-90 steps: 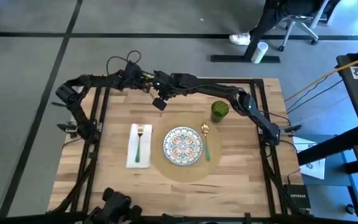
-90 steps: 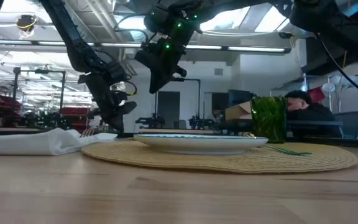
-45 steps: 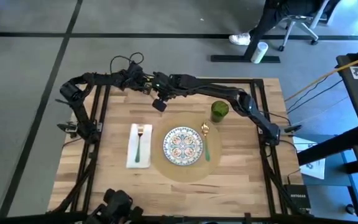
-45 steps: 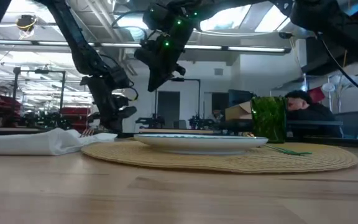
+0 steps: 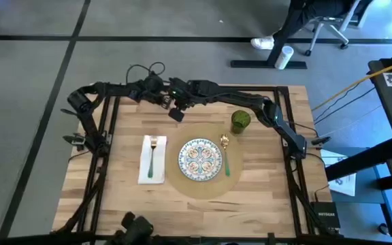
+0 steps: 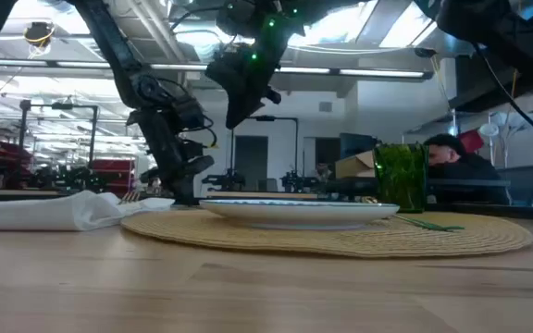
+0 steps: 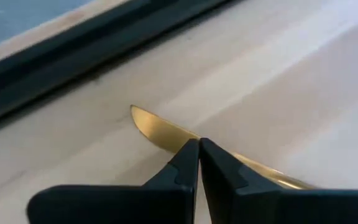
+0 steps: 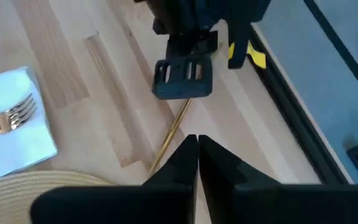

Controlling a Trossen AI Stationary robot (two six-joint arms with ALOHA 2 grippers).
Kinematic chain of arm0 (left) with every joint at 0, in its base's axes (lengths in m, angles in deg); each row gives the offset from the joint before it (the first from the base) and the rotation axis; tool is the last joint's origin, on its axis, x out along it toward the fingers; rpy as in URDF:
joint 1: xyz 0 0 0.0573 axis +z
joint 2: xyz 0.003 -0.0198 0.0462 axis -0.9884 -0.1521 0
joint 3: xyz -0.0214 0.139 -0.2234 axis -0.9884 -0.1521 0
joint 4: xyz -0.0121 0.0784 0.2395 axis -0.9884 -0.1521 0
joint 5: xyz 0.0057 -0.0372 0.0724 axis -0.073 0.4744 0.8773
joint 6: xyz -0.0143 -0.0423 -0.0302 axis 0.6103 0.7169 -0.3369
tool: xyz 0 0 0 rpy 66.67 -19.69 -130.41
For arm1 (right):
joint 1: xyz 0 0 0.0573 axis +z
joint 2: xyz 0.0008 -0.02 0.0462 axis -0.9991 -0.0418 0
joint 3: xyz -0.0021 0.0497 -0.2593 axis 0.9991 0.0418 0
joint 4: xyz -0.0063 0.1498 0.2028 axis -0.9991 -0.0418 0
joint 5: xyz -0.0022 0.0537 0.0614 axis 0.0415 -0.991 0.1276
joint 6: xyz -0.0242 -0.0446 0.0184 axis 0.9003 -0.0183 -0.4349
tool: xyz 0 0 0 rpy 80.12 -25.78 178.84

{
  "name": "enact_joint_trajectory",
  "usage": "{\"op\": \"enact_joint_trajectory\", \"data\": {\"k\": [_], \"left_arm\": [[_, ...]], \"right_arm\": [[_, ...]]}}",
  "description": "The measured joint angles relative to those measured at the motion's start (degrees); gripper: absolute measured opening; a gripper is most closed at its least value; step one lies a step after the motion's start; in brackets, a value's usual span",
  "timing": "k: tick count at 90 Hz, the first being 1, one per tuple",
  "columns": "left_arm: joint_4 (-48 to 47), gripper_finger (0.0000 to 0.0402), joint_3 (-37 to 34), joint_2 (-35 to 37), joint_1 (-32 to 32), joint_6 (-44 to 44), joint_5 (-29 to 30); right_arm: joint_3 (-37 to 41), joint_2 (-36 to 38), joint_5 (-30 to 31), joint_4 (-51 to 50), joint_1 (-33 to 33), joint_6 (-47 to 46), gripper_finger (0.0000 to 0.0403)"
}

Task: Set table place
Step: Put the gold table knife to the right of the green spoon on the brown place mat

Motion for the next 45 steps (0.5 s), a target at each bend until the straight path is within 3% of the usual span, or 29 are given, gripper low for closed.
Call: {"op": "enact_joint_trajectory", "data": {"k": [27, 45], "left_arm": [[-0.11, 0.0000, -0.18, 0.79, -0.90, -1.88, -0.21], [-1.02, 0.0000, -0.20, 5.72, -1.82, -3.03, -0.19]], "right_arm": [[0.00, 1.32, 1.01, -0.89, 1.04, -0.08, 0.0000], [0.00, 2.22, 1.42, -1.61, 1.82, -0.35, 0.0000]]}}
